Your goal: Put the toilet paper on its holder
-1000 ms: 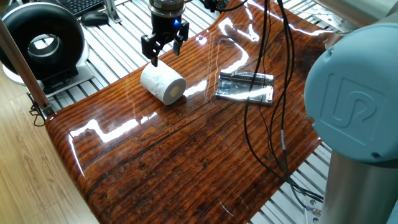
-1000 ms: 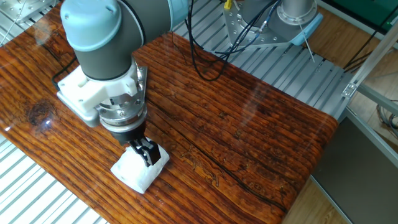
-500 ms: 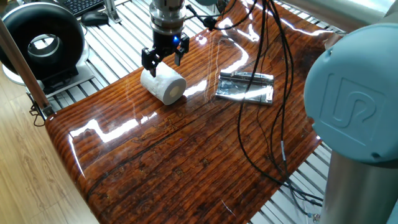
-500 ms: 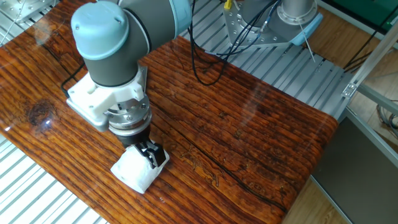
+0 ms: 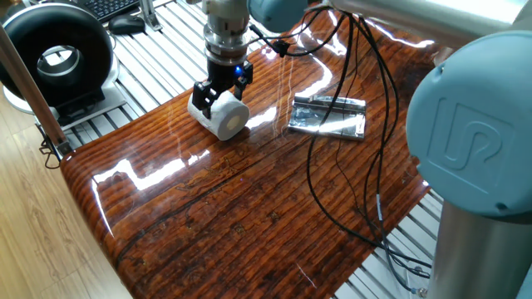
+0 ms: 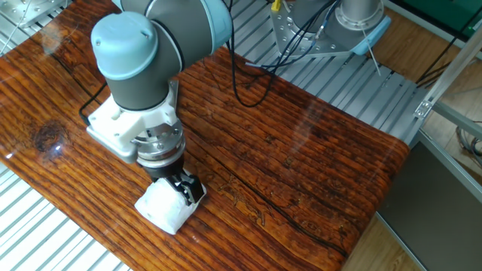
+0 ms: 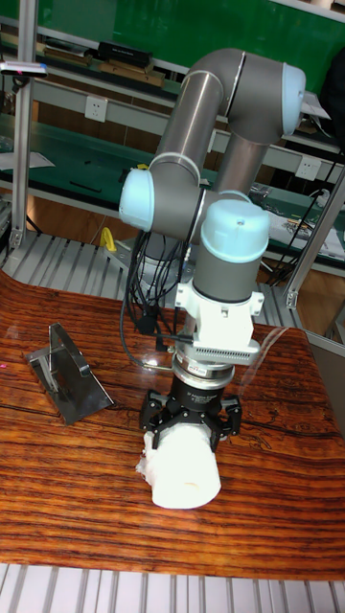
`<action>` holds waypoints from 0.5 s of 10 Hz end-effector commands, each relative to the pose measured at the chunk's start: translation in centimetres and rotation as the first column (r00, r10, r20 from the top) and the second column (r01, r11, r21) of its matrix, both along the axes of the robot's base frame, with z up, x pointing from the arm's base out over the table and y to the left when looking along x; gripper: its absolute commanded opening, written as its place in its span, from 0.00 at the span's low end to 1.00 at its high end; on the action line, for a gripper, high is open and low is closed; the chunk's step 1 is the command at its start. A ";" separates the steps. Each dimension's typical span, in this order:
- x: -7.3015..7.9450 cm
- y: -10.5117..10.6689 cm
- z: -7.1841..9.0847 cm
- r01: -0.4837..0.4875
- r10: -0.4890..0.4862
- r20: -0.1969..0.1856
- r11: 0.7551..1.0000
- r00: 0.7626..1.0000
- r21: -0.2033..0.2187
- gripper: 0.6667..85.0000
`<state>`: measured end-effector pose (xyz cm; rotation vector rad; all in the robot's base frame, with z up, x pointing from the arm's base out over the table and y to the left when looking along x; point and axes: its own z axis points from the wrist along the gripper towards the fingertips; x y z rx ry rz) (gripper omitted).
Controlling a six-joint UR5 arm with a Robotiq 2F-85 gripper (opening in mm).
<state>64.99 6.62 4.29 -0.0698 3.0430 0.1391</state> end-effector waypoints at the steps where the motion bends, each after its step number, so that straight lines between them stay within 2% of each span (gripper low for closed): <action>1: 0.3 0.0 -0.8 -0.010 0.010 0.012 1.000 1.000 0.010 0.98; 2: 0.5 -0.1 -0.9 -0.010 0.010 0.017 1.000 1.000 0.009 0.95; 3: 0.7 -0.4 -0.8 0.004 -0.004 0.020 1.000 1.000 0.003 0.83; 5: 0.6 -2.0 -0.2 0.005 -0.005 0.009 1.000 1.000 -0.026 0.69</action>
